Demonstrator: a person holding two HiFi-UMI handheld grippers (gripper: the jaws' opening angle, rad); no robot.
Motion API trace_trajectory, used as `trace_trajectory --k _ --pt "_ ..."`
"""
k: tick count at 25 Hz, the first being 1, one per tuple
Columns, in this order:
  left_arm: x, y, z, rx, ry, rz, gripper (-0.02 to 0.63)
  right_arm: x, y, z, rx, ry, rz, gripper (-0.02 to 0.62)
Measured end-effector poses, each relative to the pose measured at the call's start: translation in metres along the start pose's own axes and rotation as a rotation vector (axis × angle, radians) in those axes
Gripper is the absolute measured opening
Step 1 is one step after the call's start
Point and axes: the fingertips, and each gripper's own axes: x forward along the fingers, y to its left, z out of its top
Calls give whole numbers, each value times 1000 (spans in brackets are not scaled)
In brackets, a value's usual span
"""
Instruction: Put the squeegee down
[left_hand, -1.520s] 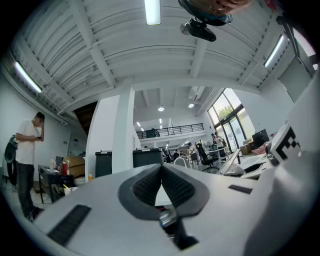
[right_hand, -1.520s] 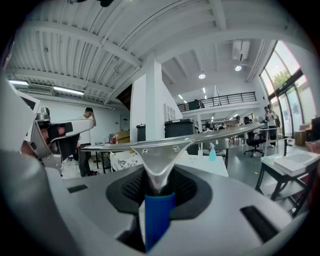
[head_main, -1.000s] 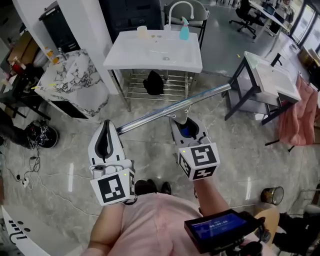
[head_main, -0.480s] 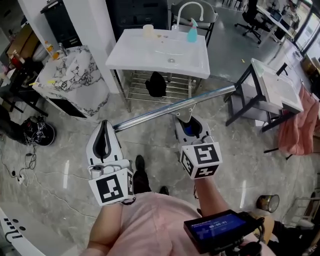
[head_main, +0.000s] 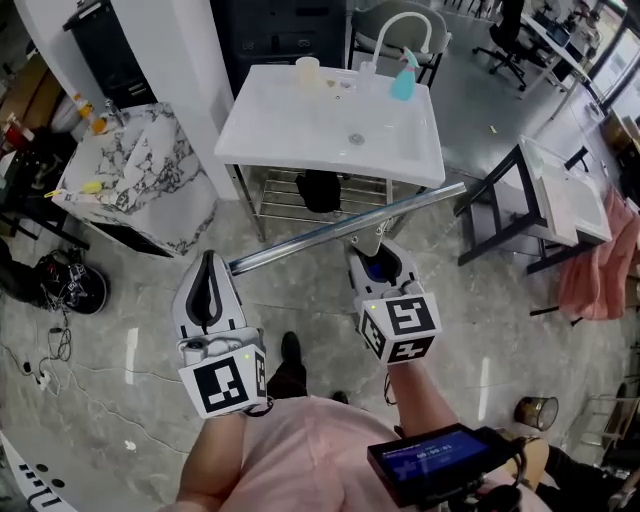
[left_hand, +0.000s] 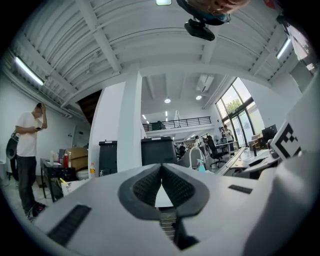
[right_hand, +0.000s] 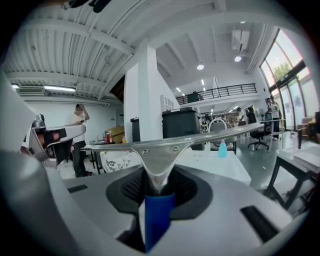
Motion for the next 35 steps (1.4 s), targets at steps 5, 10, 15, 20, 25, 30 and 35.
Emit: trace_trajectory --k 5,10,15,20,25,30,35 --pt "49 27 6 1 -34 -23 9 48 -2 28 -2 -28 -30 103" --pt "95 51 11 8 -69 -60 9 98 -3 53 -11 -61 -60 103" --pt "132 62 5 19 -79 -102 9 131 -8 67 -1 -81 -93 103" --pt "159 69 -9 6 -59 -113 9 153 -12 61 10 -48 -104 103" --pt "184 69 -28 -1 -18 -123 9 173 -25 53 31 -18 -118 103" --pt "222 68 -46 5 20 -121 9 209 -41 42 53 24 -105 103" --pt "269 66 -58 26 43 -112 9 254 -62 35 78 59 -79 103"
